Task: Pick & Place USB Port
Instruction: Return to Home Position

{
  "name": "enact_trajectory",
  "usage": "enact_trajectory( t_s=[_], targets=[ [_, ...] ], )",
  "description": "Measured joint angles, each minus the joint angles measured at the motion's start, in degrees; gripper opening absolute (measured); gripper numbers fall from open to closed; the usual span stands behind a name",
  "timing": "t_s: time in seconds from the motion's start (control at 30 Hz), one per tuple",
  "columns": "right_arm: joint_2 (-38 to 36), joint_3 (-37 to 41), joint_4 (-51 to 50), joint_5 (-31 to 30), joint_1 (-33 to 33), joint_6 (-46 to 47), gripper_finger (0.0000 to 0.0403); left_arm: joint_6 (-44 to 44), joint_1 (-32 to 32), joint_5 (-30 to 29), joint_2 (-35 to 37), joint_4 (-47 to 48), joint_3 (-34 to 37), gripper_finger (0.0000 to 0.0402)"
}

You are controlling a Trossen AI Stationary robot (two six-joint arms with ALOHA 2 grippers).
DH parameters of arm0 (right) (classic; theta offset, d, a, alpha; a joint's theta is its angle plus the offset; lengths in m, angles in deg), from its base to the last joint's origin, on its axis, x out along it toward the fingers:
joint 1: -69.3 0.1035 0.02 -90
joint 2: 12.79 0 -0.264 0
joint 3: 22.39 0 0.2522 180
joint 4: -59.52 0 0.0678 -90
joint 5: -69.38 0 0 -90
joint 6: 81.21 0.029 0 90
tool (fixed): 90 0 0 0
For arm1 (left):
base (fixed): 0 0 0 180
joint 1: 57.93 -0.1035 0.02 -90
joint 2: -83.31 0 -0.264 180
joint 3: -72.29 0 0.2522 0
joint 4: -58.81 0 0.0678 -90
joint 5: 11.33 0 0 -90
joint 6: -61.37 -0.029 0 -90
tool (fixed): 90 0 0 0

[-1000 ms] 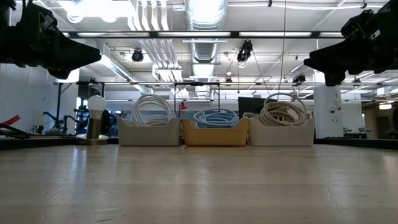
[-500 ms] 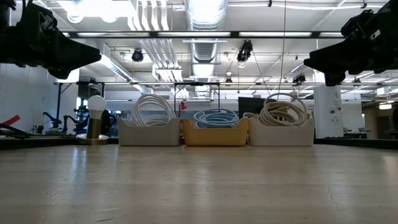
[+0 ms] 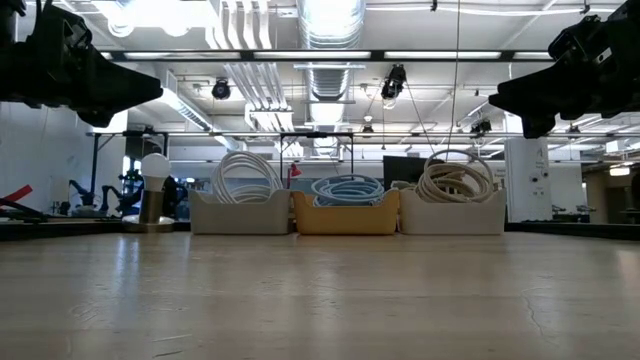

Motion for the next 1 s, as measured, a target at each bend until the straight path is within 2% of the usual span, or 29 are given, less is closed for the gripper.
enact_trajectory(
  t_s=[0.3, 0.73, 1.0],
  targets=[
    [0.0, 0.0, 0.0, 0.0, 0.0, 0.0, 0.0121, 0.0, 0.0, 0.0, 0.0, 0.0, 0.0, 0.0117],
    [0.0, 0.0, 0.0, 0.0, 0.0, 0.0, 0.0137, 0.0, 0.0, 0.0, 0.0, 0.0, 0.0, 0.0117],
    [0.0, 0.0, 0.0, 0.0, 0.0, 0.0, 0.0126, 0.0, 0.0, 0.0, 0.0, 0.0, 0.0, 0.0117]
  ],
)
